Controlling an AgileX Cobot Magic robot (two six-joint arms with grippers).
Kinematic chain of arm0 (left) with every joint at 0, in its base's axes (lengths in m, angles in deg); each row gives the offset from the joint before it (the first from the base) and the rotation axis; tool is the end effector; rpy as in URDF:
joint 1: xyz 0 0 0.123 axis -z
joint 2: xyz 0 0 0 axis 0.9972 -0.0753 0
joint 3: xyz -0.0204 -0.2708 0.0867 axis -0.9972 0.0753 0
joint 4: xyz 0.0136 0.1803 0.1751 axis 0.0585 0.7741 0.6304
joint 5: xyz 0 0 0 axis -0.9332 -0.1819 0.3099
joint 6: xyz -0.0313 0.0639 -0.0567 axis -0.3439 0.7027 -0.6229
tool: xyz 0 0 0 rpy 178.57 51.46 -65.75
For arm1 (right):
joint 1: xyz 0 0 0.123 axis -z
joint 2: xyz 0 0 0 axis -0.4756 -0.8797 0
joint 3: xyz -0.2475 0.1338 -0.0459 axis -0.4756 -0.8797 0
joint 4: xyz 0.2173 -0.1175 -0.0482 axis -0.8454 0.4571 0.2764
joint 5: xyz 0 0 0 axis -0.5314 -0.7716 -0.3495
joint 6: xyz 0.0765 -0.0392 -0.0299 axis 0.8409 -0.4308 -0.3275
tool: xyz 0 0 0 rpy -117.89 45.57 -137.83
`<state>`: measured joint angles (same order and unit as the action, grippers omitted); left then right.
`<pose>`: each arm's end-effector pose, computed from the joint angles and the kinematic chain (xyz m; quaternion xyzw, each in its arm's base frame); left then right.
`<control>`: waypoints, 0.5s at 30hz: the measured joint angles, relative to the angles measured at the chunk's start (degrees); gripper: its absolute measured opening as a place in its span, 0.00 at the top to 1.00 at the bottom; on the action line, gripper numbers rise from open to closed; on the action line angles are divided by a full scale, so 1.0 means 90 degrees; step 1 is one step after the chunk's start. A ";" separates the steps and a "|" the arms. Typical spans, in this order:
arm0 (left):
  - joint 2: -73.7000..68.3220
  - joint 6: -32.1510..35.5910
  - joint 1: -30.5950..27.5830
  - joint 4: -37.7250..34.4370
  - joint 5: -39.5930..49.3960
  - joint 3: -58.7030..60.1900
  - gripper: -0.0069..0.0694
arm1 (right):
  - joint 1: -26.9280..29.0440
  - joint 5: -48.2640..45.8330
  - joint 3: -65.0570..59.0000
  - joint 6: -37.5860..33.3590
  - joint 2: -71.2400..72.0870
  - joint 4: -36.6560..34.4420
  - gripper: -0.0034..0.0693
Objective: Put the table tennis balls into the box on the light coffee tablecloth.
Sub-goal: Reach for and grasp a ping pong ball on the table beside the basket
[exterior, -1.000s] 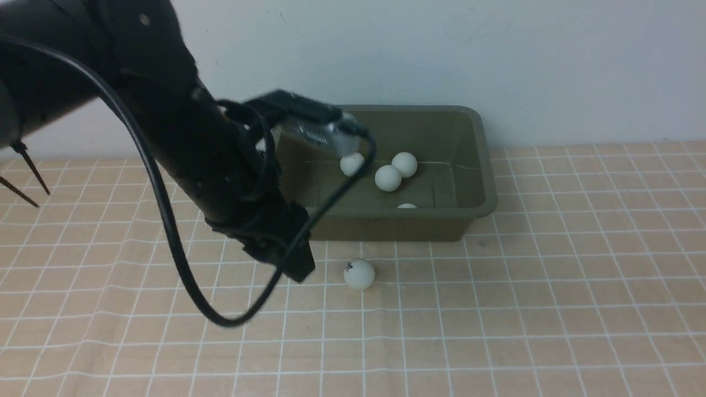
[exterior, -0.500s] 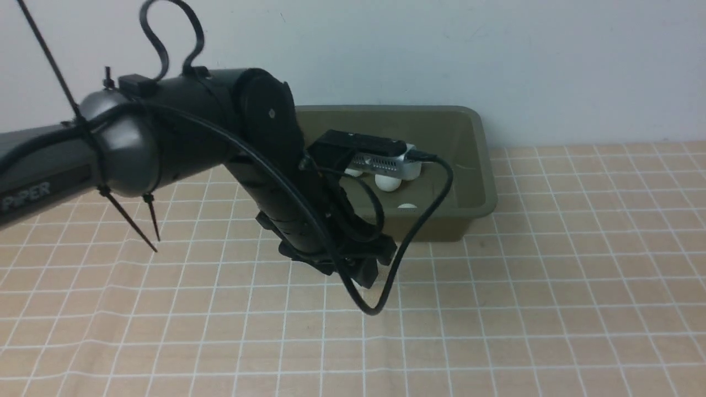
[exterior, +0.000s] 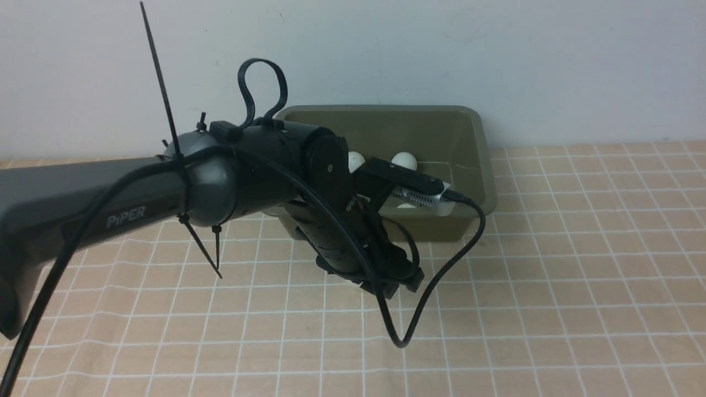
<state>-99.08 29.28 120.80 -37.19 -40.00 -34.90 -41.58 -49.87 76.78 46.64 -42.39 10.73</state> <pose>0.3190 -0.2421 0.2084 0.2849 0.9340 -0.1397 0.1642 0.0618 0.0282 0.3277 -0.2078 0.8578 0.0799 0.4632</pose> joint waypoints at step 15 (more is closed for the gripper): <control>0.0485 -0.1999 0.0000 0.2694 0.0234 0.0000 0.53 | 0.0000 0.0210 0.0000 -0.0010 0.0000 0.0020 0.42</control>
<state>-94.72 11.29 120.80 -12.95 -37.89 -34.90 -41.58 -47.99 76.78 46.55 -42.39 10.91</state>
